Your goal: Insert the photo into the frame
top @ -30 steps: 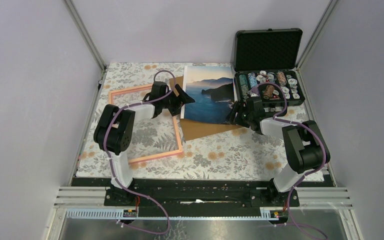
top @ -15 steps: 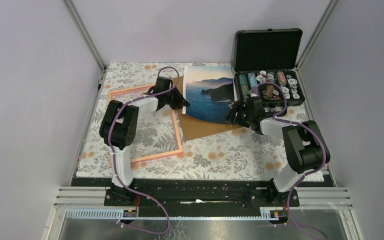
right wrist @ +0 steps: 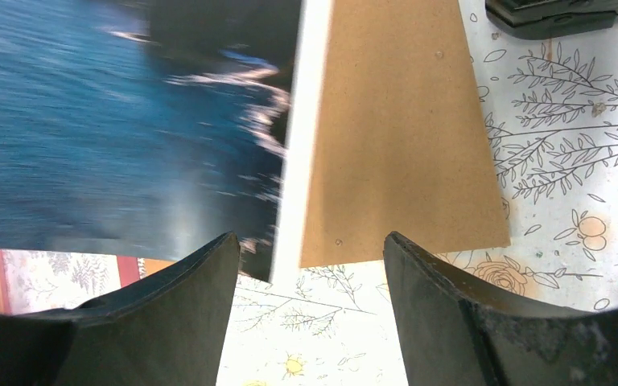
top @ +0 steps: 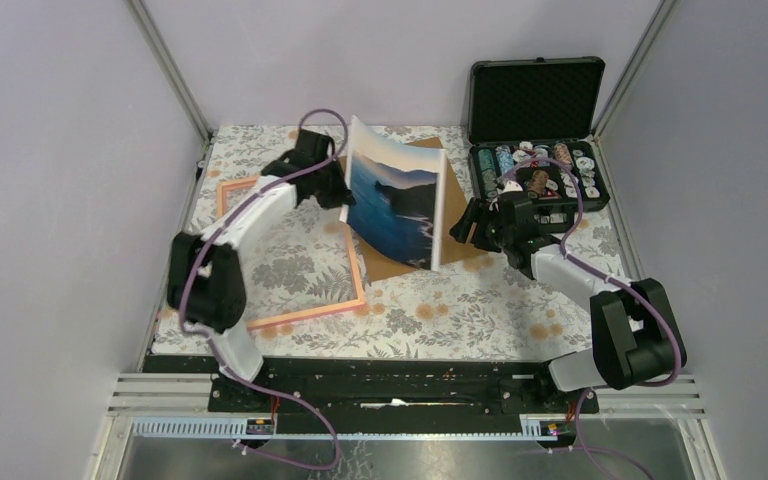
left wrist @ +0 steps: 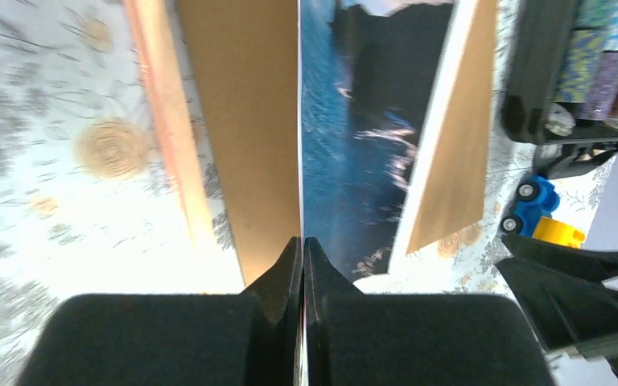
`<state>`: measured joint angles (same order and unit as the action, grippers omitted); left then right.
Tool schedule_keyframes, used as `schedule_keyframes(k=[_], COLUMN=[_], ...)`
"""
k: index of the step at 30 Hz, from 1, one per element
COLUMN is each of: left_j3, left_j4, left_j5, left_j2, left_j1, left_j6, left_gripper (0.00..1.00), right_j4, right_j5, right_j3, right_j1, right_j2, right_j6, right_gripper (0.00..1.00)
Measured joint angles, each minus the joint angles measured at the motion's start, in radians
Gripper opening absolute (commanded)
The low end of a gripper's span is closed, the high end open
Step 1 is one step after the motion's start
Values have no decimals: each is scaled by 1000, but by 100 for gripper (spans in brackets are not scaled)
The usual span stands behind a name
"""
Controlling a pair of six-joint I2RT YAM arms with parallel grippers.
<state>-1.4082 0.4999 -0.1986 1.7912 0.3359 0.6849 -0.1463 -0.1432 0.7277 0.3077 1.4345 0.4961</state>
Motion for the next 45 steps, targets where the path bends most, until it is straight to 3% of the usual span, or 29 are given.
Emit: schedule_keyframes(k=[8, 12, 17, 22, 33, 38, 45], left_j3=[-197, -308, -414, -463, -237, -108, -71], left_j4=[360, 539, 718, 871, 921, 815, 668], left_j5=[357, 544, 718, 902, 1057, 1024, 931], left_j2=[-366, -462, -504, -430, -111, -73, -16], left_j1=[2, 2, 2, 51, 385, 442, 458], left_j6=[-141, -175, -183, -142, 79, 46, -18], left_gripper=[0, 0, 0, 0, 0, 0, 0], right_j4=[0, -1, -5, -5, -22, -28, -31], right_j5=[-10, -27, -54, -62, -63, -78, -85], right_j3=[-32, -39, -46, -53, -53, -53, -53], right_j1=[0, 0, 0, 0, 0, 0, 1], right_j2=[-21, -23, -26, -26, -25, -11, 1], right_j6=[2, 6, 16, 23, 25, 29, 32], right_gripper=[73, 73, 73, 73, 73, 73, 73])
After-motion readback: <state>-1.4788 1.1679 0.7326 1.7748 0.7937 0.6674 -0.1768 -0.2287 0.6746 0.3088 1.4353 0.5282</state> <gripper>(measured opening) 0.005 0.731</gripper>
